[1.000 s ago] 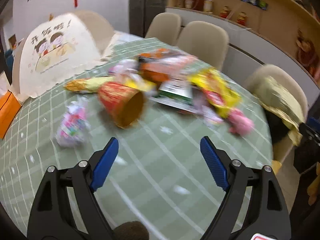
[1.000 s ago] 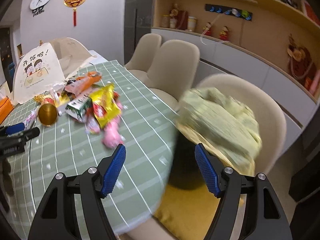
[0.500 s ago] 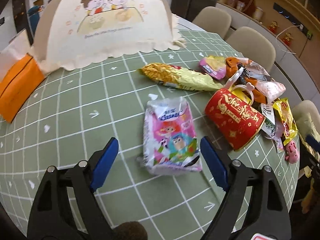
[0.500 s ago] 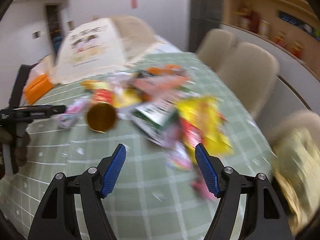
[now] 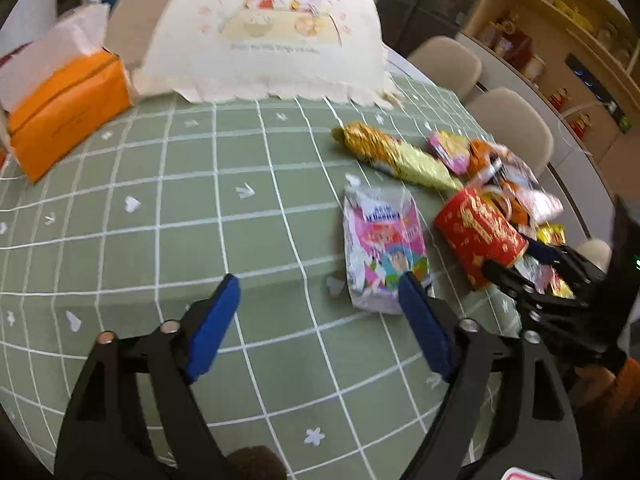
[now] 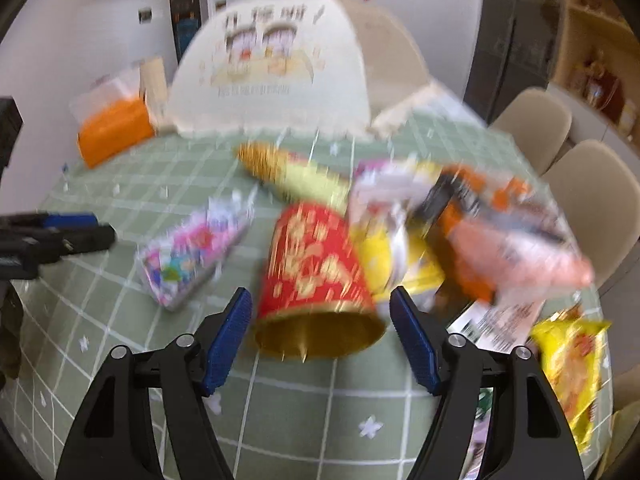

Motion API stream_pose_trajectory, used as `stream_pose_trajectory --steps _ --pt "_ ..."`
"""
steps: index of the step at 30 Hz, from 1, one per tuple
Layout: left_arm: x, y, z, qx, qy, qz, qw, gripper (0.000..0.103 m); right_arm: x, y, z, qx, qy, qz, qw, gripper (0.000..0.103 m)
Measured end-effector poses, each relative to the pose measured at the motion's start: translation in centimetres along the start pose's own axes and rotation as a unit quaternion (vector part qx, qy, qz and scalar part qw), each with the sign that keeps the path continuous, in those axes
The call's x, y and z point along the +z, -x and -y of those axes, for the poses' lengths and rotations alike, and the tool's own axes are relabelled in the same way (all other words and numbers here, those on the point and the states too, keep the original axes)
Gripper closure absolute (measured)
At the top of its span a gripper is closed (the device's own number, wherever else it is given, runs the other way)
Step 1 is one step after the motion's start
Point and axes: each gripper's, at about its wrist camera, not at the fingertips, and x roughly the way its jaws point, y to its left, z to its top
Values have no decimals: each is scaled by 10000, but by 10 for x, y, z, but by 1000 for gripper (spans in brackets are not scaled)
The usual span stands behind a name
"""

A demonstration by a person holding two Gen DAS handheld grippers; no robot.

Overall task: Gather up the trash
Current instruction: 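Grasp the pink candy pack with the left tool while the right grasps the red can, then carry the pink pack and red can to the bin and release both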

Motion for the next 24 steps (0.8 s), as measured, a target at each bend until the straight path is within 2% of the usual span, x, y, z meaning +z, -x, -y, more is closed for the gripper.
stream_pose_trajectory --steps 2,3,6,8,13,17,21,24 --pt "-3 -5 2 -125 -115 -95 9998 23 -4 12 5 175 -144 3 9997 55" --pt "-4 -7 6 -159 -184 -129 9996 23 -5 23 9 326 -271 -27 9991 57" --pt "-2 -11 21 -265 -403 -107 9988 23 -13 55 17 192 -311 132 9992 58" --pt "1 -12 28 -306 -377 -58 9988 24 -19 67 24 135 -407 129 9990 58" --pt "11 -33 37 -253 12 -260 9993 48 -52 87 50 -290 -738 -19 9969 58" --pt "13 -50 36 -142 347 -578 9976 65 -78 98 69 -499 -1107 -88 9926 57" --pt "12 -56 45 -158 318 -707 9969 84 -98 115 83 -713 -1367 -50 9880 57" --pt "14 -46 53 -302 354 -625 9970 97 -106 129 92 -785 -1470 27 9860 57"
